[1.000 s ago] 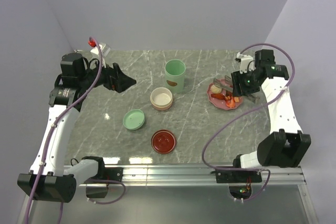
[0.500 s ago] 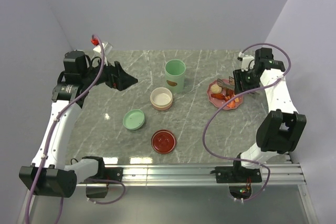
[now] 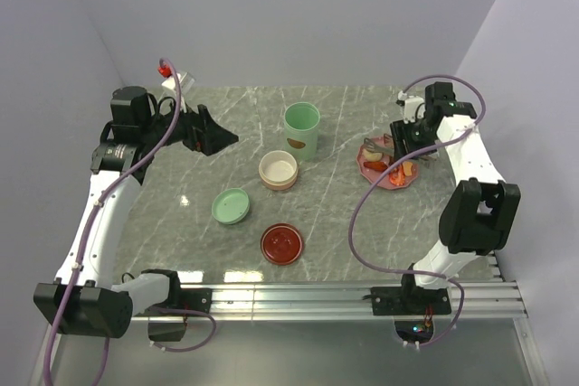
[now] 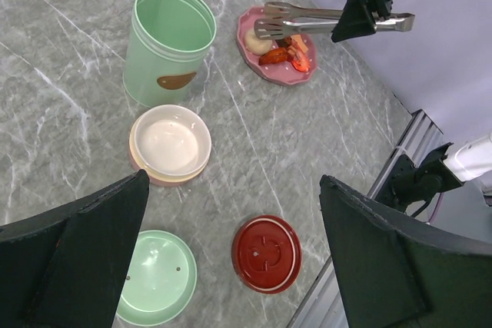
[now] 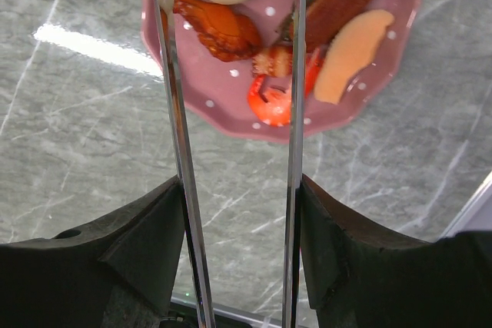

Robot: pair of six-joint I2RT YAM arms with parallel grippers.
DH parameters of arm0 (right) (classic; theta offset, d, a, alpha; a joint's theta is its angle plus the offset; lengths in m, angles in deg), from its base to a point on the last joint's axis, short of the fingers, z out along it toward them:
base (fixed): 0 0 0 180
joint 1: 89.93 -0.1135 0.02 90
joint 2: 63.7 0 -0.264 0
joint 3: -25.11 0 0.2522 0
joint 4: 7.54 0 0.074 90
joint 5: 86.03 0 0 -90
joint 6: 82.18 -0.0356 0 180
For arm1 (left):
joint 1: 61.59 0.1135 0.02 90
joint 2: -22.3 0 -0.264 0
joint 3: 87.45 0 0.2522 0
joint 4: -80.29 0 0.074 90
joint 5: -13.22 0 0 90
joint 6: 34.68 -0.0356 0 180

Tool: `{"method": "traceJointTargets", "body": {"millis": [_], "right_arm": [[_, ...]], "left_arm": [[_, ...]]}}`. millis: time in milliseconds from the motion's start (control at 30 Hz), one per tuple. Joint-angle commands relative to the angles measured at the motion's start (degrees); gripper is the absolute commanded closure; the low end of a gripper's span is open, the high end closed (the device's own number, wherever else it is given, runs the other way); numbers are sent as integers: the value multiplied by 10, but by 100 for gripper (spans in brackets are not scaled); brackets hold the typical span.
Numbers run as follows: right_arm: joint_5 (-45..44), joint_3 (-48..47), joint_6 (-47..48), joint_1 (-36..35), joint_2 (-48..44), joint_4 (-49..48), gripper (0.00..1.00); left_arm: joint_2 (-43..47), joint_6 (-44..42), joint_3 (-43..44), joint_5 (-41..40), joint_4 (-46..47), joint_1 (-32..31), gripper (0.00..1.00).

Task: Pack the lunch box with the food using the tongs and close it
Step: Pick up the food using the clamp

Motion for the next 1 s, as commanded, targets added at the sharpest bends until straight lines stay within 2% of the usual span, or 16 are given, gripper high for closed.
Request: {"method": "traceJointTargets", "body": {"millis": [0, 633, 967], "right_arm": [[-4, -3, -8, -16, 4, -21, 37], [-26, 40, -14, -27, 8, -40, 36], [-33, 21, -11, -33, -14, -28, 51]], "left_arm": [[3, 3, 11, 13, 20, 2, 1], [8, -4, 12, 14, 16, 2, 1], [6, -4, 15, 14, 14, 2, 1]]}}
